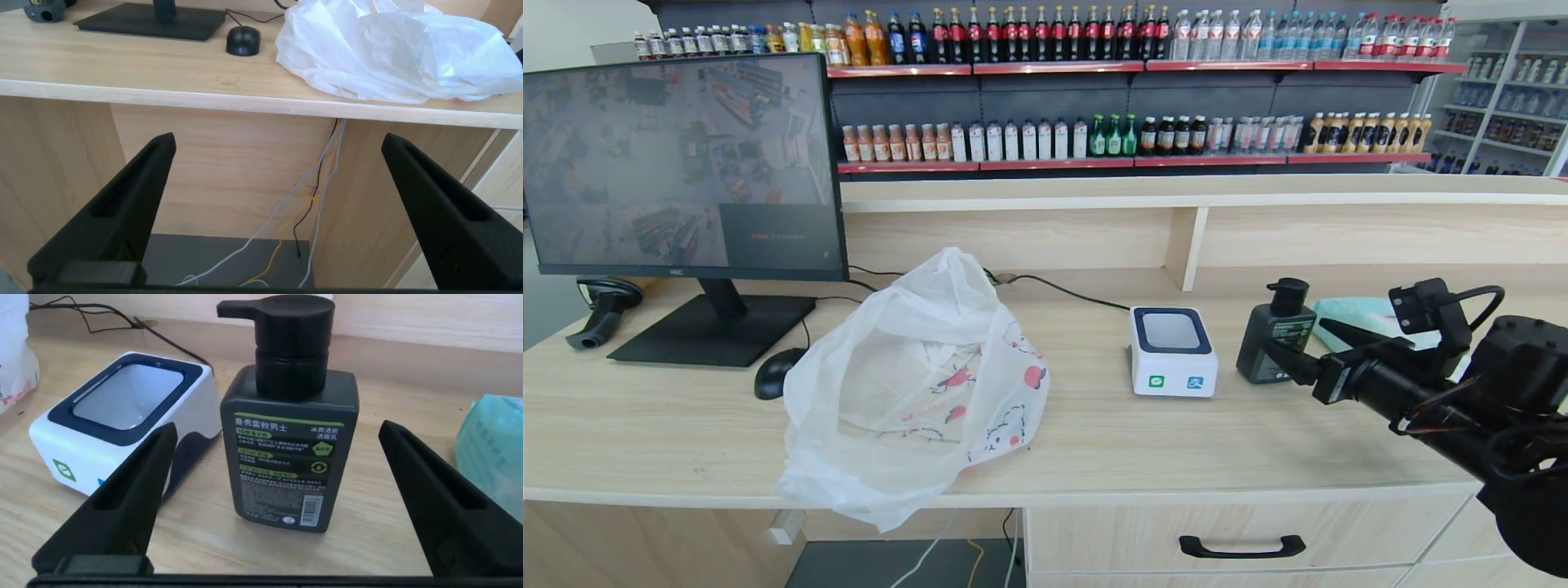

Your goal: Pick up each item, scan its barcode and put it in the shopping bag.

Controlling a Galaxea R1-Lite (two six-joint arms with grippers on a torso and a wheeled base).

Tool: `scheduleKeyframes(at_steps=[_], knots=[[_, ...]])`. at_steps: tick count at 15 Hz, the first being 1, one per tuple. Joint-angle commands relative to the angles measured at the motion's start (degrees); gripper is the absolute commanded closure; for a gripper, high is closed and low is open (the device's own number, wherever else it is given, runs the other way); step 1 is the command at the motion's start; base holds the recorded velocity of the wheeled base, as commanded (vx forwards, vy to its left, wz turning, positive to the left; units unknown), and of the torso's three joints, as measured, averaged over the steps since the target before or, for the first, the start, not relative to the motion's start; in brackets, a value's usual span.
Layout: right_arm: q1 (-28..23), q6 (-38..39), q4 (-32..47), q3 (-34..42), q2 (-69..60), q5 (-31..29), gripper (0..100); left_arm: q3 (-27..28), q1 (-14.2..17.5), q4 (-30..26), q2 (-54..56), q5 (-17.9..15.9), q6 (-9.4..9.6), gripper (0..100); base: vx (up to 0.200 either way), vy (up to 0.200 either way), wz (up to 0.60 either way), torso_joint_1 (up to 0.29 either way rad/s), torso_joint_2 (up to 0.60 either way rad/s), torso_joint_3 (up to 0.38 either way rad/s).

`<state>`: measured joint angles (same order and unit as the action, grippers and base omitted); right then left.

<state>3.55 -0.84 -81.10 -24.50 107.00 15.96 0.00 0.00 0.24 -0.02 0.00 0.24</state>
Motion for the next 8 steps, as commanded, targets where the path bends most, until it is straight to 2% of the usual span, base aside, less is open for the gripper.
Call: scheduleKeyframes(at_steps=[1,8], knots=[[-1.4,-0.6,0.0,-2.6,4.0,1.3,0,0.0,0.0,0.0,0.0,0.0,-0.07,0,0.0,0.0,0.0,0.0,0.0,0.0],[-1.4,-1.4,-0.1,-3.4,4.4,2.1,0,0.0,0.0,0.0,0.0,0.0,-0.07,0,0.0,0.0,0.0,0.0,0.0,0.0]])
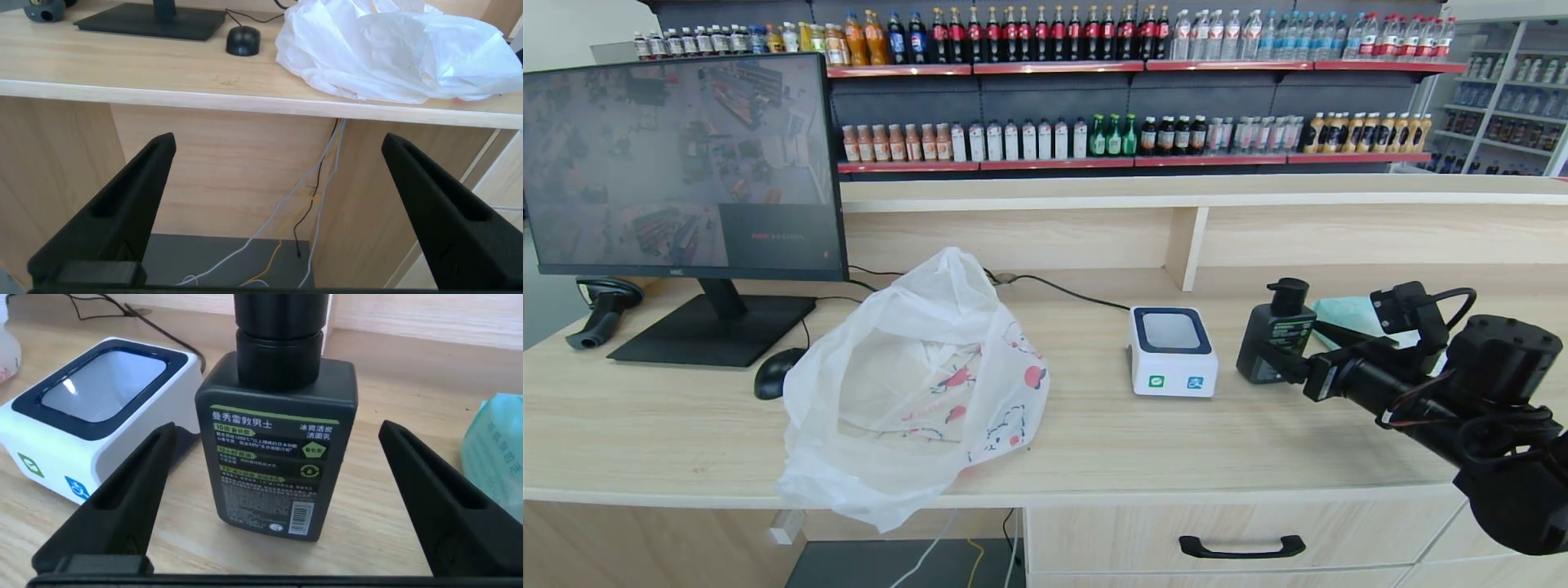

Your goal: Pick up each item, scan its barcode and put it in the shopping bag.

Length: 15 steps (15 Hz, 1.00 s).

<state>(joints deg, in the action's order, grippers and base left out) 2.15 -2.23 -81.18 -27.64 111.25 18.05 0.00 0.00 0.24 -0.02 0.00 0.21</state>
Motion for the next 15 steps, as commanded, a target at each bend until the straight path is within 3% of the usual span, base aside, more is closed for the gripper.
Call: scheduleKeyframes(at_steps=[1,15], knots=[[0.1,-0.8,0.1,0.0,0.1,0.5,0,0.0,0.0,0.0,0.0,0.0,-0.03,0,0.0,0.0,0.0,0.0,0.0,0.0],[0.8,-1.4,0.1,4.4,-3.1,0.7,0,0.0,0.0,0.0,0.0,0.1,-0.03,0,0.0,0.0,0.0,0.0,0.0,0.0]])
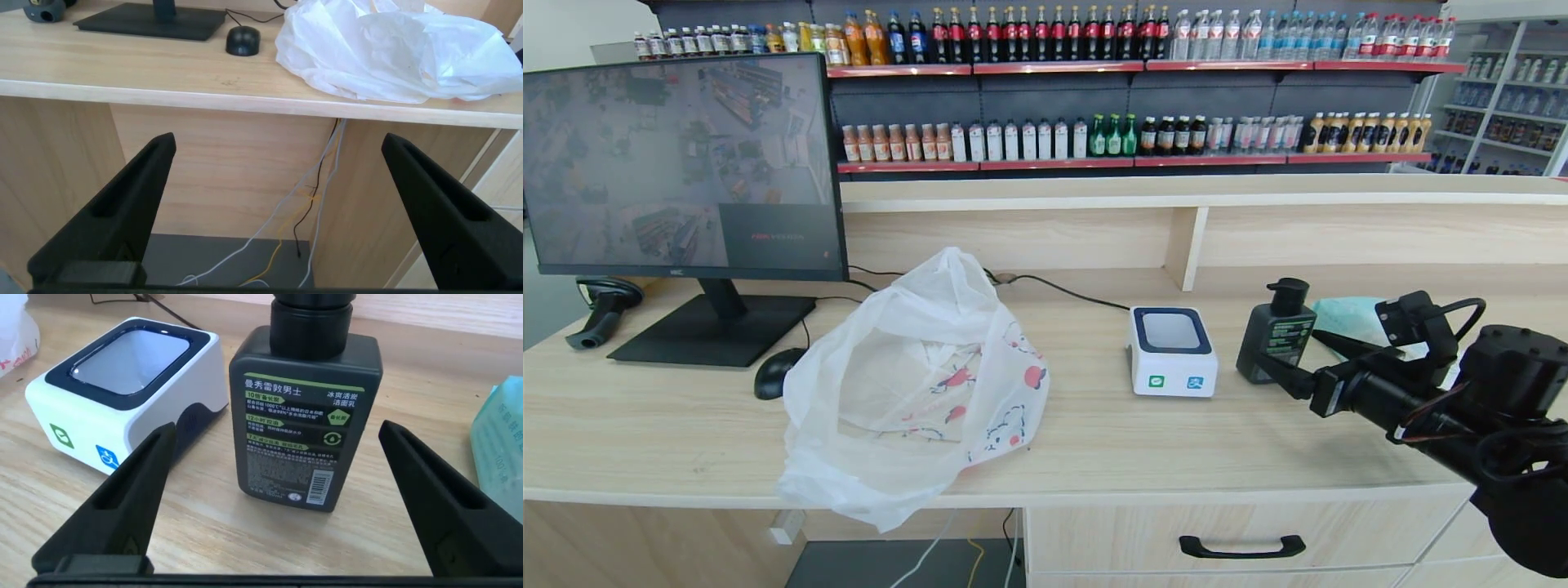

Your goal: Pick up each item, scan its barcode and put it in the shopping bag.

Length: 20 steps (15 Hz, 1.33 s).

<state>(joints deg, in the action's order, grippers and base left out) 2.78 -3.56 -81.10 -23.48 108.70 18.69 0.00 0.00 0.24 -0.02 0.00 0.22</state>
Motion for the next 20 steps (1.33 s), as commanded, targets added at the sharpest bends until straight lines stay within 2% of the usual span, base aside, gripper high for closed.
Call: scheduleKeyframes(at_steps=[1,7,13,16,20], knots=[[0.2,0.0,0.0,0.4,-0.7,0.0,0,0.0,0.0,0.0,0.0,0.0,0.04,0,0.0,0.0,0.0,0.0,0.0,0.0],[0.5,-0.3,0.1,2.0,-1.3,0.8,0,0.0,0.0,0.0,0.0,0.0,0.04,0,0.0,0.0,0.0,0.0,0.0,0.0],[-1.4,-0.2,0.1,0.1,0.4,0.8,0,0.0,0.0,0.0,0.0,0.1,0.04,0,0.0,0.0,0.0,0.0,0.0,0.0],[-1.1,-0.1,0.0,0.0,1.2,5.8,0,0.0,0.0,0.0,0.0,0.0,0.04,0,0.0,0.0,0.0,0.0,0.0,0.0],[-1.1,-0.2,0.0,0.3,1.2,6.1,0,0.0,0.0,0.0,0.0,0.1,-0.04,0,0.0,0.0,0.0,0.0,0.0,0.0]])
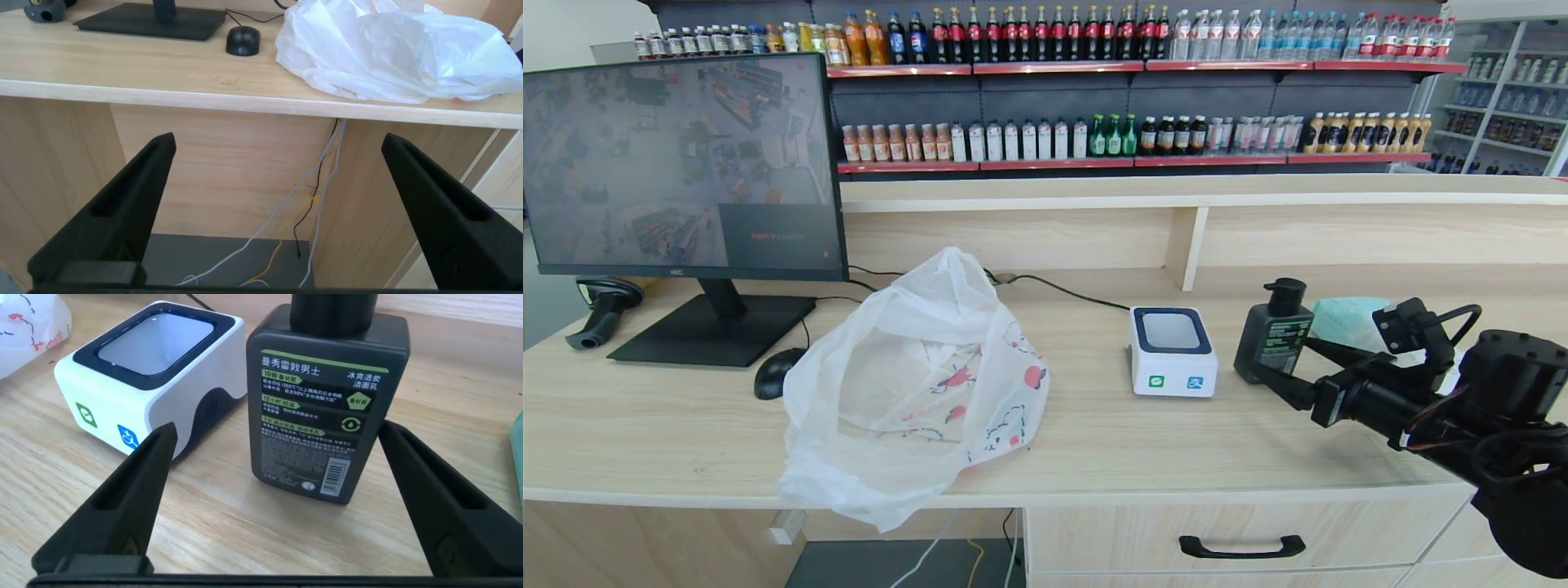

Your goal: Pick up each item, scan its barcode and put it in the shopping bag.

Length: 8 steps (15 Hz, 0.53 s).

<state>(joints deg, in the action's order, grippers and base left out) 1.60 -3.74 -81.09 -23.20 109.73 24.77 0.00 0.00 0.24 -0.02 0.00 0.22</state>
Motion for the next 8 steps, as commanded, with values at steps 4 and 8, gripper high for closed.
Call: scheduleKeyframes(at_steps=[4,8], knots=[[0.1,0.0,0.0,0.2,0.0,0.1,0,0.0,0.0,0.0,0.0,0.0,0.04,0,0.0,0.0,0.0,0.0,0.0,0.0],[0.1,0.0,0.0,0.8,-0.7,0.9,0,0.0,0.0,0.0,0.0,0.0,0.04,0,0.0,0.0,0.0,0.0,0.0,0.0]])
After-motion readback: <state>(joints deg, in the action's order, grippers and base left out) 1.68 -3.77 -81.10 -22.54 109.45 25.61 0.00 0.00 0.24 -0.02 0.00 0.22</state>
